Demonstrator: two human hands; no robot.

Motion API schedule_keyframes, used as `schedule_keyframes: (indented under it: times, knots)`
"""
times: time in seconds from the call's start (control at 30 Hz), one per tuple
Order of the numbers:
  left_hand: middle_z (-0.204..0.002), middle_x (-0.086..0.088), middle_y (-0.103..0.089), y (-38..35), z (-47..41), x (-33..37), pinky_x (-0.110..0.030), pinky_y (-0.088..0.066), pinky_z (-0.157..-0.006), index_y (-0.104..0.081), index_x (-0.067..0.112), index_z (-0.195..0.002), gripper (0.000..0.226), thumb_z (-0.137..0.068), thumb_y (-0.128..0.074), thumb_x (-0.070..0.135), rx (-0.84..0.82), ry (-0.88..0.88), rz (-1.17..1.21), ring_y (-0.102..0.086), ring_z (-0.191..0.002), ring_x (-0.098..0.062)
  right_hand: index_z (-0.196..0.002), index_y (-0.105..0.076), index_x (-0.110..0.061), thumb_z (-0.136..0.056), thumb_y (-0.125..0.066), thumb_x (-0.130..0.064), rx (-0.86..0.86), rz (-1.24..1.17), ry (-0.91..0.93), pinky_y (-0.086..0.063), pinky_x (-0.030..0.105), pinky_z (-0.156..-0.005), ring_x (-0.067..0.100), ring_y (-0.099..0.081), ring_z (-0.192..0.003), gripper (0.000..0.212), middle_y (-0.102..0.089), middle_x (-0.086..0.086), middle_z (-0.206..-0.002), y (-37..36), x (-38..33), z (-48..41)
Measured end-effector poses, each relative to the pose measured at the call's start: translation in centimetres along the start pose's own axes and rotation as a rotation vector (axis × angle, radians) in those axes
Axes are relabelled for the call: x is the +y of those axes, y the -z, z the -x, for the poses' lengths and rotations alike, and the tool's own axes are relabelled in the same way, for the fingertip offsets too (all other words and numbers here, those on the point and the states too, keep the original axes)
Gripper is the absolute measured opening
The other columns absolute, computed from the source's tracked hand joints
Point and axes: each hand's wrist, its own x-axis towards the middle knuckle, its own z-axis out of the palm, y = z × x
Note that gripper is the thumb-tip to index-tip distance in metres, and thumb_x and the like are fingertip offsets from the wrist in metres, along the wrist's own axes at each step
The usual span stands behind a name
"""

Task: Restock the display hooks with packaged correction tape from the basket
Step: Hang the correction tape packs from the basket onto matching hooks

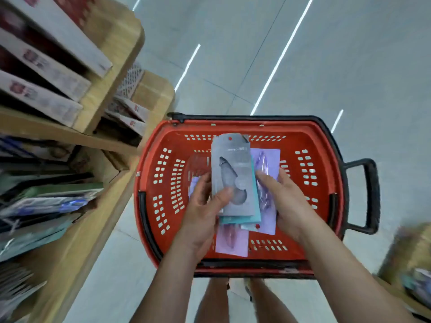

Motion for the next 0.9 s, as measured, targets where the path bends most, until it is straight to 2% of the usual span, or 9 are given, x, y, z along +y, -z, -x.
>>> schedule_keyframes:
  times: [0.07,0.17,0.27,0.33,0.47,0.57,0.73,0.83,0.9]
  knots:
    - [-0.116,-0.008,-0.071,-1.3,3.0,2.2,-0.039,-0.059,-0.079,-0.064,0.026,-0.117,0.042,-0.076,-0.069,0.015,0.016,-0.069,0.028,-0.070,-0.099,-0.025,-0.127,-0.057,-0.024,-0.098,-0.060,-0.022,-0.021,0.054,0.057,-0.049,0.050,-0.103,0.024,-0.067,-0.113,0.029,-0.072,0.002,-0.120,-1.0,-2.8,3.2]
    - [-0.112,-0.005,-0.073,-3.2,8.1,5.5,-0.034,-0.059,-0.072,-0.058,0.028,-0.124,0.054,-0.074,-0.068,0.013,0.014,-0.098,0.063,-0.072,-0.093,-0.021,-0.135,-0.051,-0.032,-0.097,-0.063,-0.027,-0.029,0.268,0.216,-0.045,0.047,-0.108,0.015,-0.062,-0.119,0.040,-0.066,-0.005,-0.128,-2.5,-7.0,8.5]
    - [-0.111,-0.005,-0.073,-5.1,13.4,8.3,-0.036,-0.059,-0.070,-0.054,0.028,-0.131,0.064,-0.070,-0.066,0.011,0.008,-0.098,0.094,-0.072,-0.091,-0.021,-0.150,-0.022,-0.045,-0.098,-0.062,-0.026,-0.075,0.411,0.394,-0.041,0.013,-0.102,-0.011,-0.048,-0.123,0.068,-0.043,-0.023,-0.146,-3.8,-11.2,13.8]
    - [-0.113,-0.009,-0.072,-6.2,17.1,10.0,-0.040,-0.059,-0.075,-0.057,0.023,-0.130,0.068,-0.064,-0.069,0.012,0.018,-0.082,0.115,-0.070,-0.092,-0.025,-0.143,-0.022,-0.053,-0.101,-0.056,-0.019,-0.146,0.506,0.498,-0.042,0.001,-0.085,-0.030,-0.046,-0.105,0.064,-0.040,-0.044,-0.129,-4.4,-13.6,17.3]
    - [-0.118,-0.015,-0.070,-8.9,24.3,13.2,-0.057,-0.051,-0.094,-0.061,0.014,-0.126,0.066,-0.064,-0.080,0.023,0.065,-0.105,0.118,-0.067,-0.105,-0.036,-0.126,-0.052,-0.054,-0.103,-0.048,-0.033,-0.257,0.619,0.582,-0.047,0.022,-0.098,-0.008,-0.056,-0.114,0.032,-0.060,-0.024,-0.127,-6.6,-17.3,23.8]
    - [-0.114,-0.015,-0.072,-10.8,29.0,15.3,-0.044,-0.059,-0.084,-0.059,0.007,-0.128,0.053,-0.080,-0.070,0.024,0.166,-0.267,0.211,-0.071,-0.097,-0.029,-0.123,-0.058,-0.049,-0.095,-0.050,-0.054,-0.407,0.550,0.562,-0.045,0.015,-0.093,-0.008,-0.057,-0.116,0.030,-0.061,-0.017,-0.131,-8.5,-19.9,28.6]
    - [-0.119,-0.016,-0.070,-11.8,36.0,17.2,-0.049,-0.056,-0.089,-0.056,0.007,-0.132,0.056,-0.082,-0.066,0.030,0.378,-0.496,0.451,-0.069,-0.101,-0.031,-0.118,-0.060,-0.042,-0.096,-0.054,-0.033,-0.659,0.561,0.582,-0.040,-0.001,-0.078,-0.027,-0.053,-0.100,0.025,-0.057,-0.029,-0.126,-10.4,-23.0,35.1]
    - [-0.107,-0.010,-0.074,-11.0,39.7,17.8,-0.042,-0.059,-0.078,-0.055,0.006,-0.133,0.049,-0.088,-0.063,0.025,0.489,-0.614,0.597,-0.072,-0.085,-0.023,-0.115,-0.059,-0.047,-0.101,-0.053,-0.013,-0.695,0.654,0.660,-0.043,0.005,-0.065,-0.012,-0.057,-0.077,0.038,-0.061,-0.029,-0.117,-11.4,-23.6,37.5]
    - [-0.105,-0.009,-0.073,-10.1,42.3,18.0,-0.045,-0.057,-0.082,-0.054,0.004,-0.134,0.047,-0.092,-0.061,0.023,0.536,-0.675,0.634,-0.071,-0.084,-0.023,-0.110,-0.062,-0.043,-0.097,-0.057,-0.006,-0.694,0.694,0.748,-0.042,0.013,-0.054,0.000,-0.050,-0.063,0.039,-0.063,-0.024,-0.094,-12.4,-23.7,38.9]
